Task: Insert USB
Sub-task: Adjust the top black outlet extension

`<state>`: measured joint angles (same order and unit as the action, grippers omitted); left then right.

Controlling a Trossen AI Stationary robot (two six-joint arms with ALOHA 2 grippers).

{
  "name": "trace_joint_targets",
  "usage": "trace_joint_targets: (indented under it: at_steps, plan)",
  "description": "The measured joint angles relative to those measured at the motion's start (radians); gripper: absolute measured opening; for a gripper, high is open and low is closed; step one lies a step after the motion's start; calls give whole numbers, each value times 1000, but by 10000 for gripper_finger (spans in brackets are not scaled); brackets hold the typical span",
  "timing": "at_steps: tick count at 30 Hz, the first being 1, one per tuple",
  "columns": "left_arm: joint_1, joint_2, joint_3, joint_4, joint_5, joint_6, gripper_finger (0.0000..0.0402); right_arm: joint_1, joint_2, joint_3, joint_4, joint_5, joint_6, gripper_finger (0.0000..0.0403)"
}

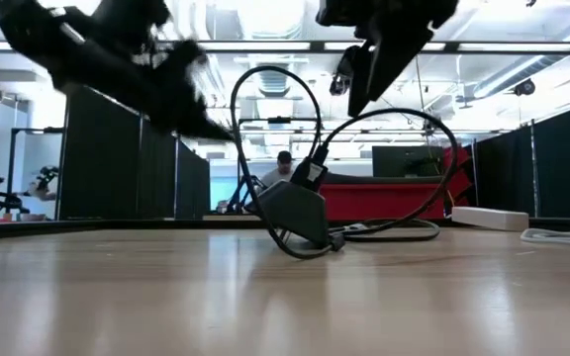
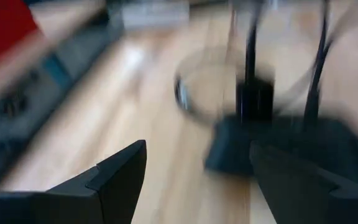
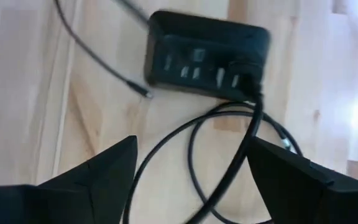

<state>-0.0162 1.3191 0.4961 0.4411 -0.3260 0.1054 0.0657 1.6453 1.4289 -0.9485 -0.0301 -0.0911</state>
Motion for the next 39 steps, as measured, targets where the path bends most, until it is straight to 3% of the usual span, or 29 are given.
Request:
trace_joint_targets:
  at_steps: [6,11,17,28,39]
  plan:
    - [0,-164,0,143,55,138,275,18,7,-97,104,-29,-50,245]
    - [0,-246,0,210,59,185,275,33,12,-158,180,-6,-76,184]
    - [0,-278,0,244,59,184,275,48,8,-166,320,-16,-158,106]
    - [0,-330,69,249,46,230,275,33,94,-233,502,-47,-357,11]
    - [0,-390,66,166,45,192,275,12,356,-229,990,-48,-581,3]
